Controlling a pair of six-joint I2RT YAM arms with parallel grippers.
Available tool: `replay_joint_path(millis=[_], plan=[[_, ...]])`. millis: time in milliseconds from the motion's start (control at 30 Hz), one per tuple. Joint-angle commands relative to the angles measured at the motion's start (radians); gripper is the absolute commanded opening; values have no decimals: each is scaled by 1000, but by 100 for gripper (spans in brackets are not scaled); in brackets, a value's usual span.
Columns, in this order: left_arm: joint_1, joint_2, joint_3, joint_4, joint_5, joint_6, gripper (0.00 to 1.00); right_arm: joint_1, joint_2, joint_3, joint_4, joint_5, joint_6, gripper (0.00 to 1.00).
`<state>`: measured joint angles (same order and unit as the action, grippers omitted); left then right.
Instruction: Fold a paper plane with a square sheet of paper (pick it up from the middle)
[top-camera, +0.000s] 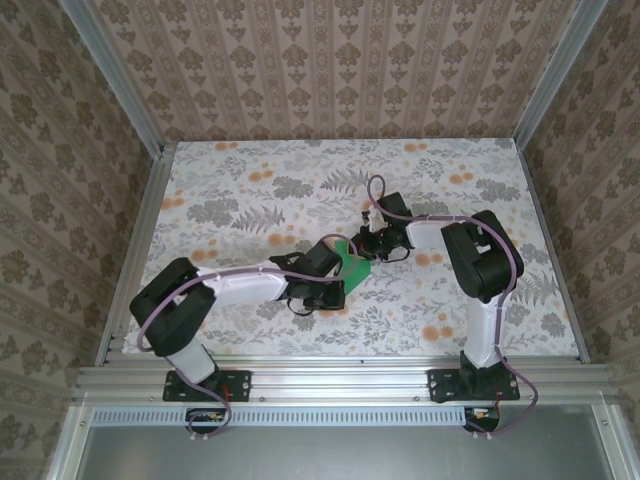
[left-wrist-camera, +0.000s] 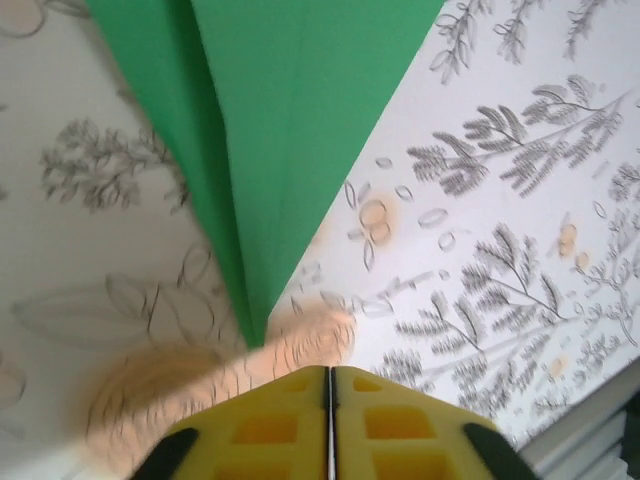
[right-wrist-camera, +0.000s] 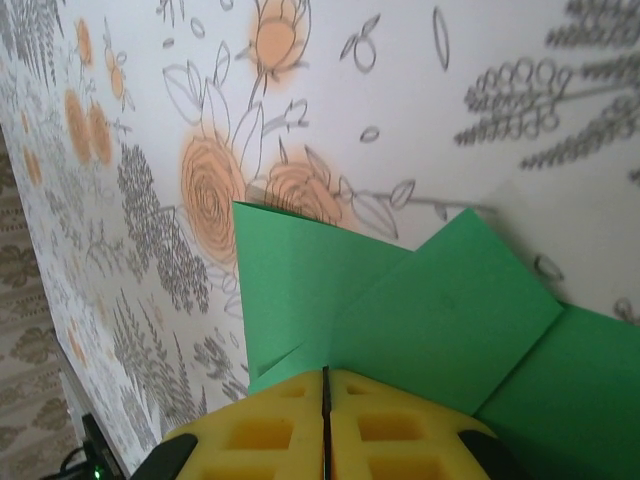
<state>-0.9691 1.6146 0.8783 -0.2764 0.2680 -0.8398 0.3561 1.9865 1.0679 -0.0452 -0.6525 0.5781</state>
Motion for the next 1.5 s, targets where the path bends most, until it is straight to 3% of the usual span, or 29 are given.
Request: replay_joint_path(millis=[0, 167, 300, 633, 1000, 1067, 1233, 1467], plan=[[26, -79, 28, -96, -58, -4, 19, 3, -5, -63, -120, -14, -81, 10], [76, -47, 71, -90, -10, 60, 20, 12, -42, -73, -134, -35, -91, 10], [91, 35, 129, -74, 33, 106, 11, 14, -70, -64, -128, -38, -68, 12], [119, 146, 158, -31, 78, 134, 6, 12, -187, -48, -161, 11, -16, 28], [106, 54, 172, -79, 26, 140, 7, -35, -434, -228, -220, 163, 39, 41], [101, 55, 185, -86, 24, 146, 7, -37, -459, -255, -223, 163, 43, 47], [96, 115, 223, -74, 65, 172, 7, -36, -476, -302, -201, 138, 65, 50], [98, 192, 254, -114, 32, 187, 4, -25, -430, -309, -184, 101, 72, 51]])
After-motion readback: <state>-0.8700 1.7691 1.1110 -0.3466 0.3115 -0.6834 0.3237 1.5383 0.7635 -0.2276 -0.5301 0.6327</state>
